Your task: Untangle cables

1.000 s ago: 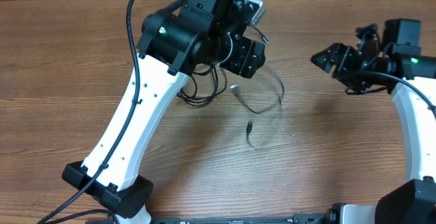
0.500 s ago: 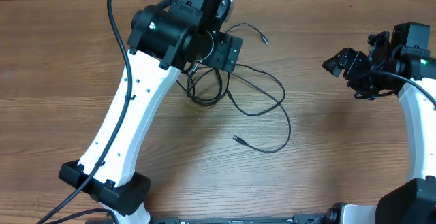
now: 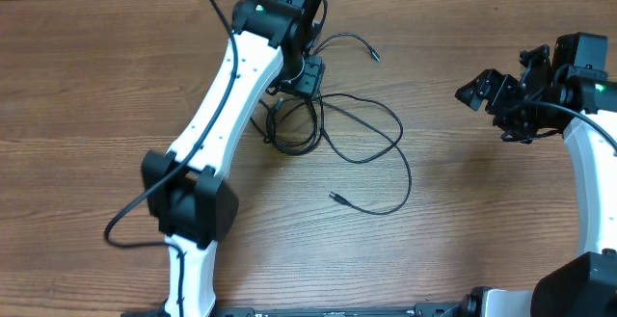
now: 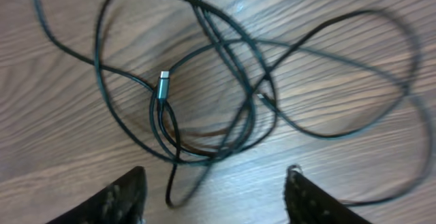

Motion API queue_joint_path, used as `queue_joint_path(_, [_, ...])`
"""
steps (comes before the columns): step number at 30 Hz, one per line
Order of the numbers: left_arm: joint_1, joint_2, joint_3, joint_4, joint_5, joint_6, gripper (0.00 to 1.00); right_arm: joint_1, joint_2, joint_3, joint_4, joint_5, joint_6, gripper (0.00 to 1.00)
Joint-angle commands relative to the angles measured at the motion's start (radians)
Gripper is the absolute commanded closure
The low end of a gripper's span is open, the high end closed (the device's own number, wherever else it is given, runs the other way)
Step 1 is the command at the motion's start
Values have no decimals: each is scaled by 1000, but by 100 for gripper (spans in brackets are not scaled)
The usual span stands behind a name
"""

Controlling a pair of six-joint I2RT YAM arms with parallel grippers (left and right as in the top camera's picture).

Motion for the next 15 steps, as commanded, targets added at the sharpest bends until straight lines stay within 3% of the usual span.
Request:
queue_joint_path(1, [26, 67, -6, 0, 101, 127, 43, 0, -24, 21, 2, 10, -12, 7])
queue_joint_path(4, [30, 121, -6, -4, 198, 218, 47, 0, -24, 21, 2, 10, -12, 7])
queue_joint_path(10, [30, 192, -6, -13, 198, 229, 50, 0, -24, 21, 3, 10, -12, 7])
queue_joint_path(11, [30, 199, -7, -21, 188, 238, 57, 0, -24, 21, 4, 11, -12, 6])
queue_joint_path(12, [30, 201, -7, -23, 174, 238, 71, 0, -24, 21, 5, 11, -12, 6])
queue_joint_path(13, [30, 201, -7, -23, 164, 232, 93, 0, -24, 21, 6, 11, -12, 6])
queue_joint_path(15, [30, 200, -4, -19, 152, 205, 96, 0, -24, 21, 7, 10, -12, 5])
